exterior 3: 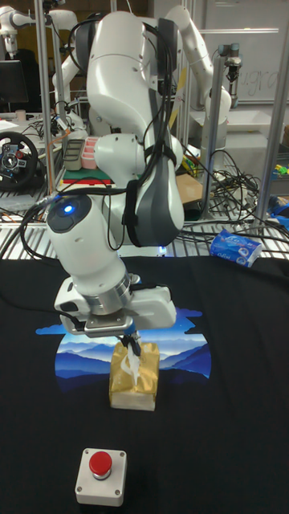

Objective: Pull out a napkin

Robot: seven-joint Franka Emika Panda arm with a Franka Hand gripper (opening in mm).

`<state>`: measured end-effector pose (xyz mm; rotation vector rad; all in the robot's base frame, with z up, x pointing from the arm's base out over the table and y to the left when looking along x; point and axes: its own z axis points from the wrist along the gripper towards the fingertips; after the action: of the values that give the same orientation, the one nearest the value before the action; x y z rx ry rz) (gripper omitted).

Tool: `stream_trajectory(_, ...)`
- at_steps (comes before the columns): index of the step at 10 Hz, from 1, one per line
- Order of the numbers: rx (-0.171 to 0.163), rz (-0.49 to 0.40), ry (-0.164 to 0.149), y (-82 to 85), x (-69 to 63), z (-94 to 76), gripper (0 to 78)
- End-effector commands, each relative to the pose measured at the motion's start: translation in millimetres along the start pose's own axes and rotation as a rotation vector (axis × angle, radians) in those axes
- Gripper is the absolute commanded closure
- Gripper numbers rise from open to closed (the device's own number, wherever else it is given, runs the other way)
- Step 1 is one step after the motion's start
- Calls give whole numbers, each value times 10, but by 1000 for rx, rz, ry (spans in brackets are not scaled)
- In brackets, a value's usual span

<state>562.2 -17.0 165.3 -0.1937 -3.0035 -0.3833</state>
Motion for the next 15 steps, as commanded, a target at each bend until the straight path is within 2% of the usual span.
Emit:
stream_trajectory(1, 1, 0, 3, 22, 3, -46, 764)
stream_trajectory(15, 9, 9, 13, 120, 70, -249, 764)
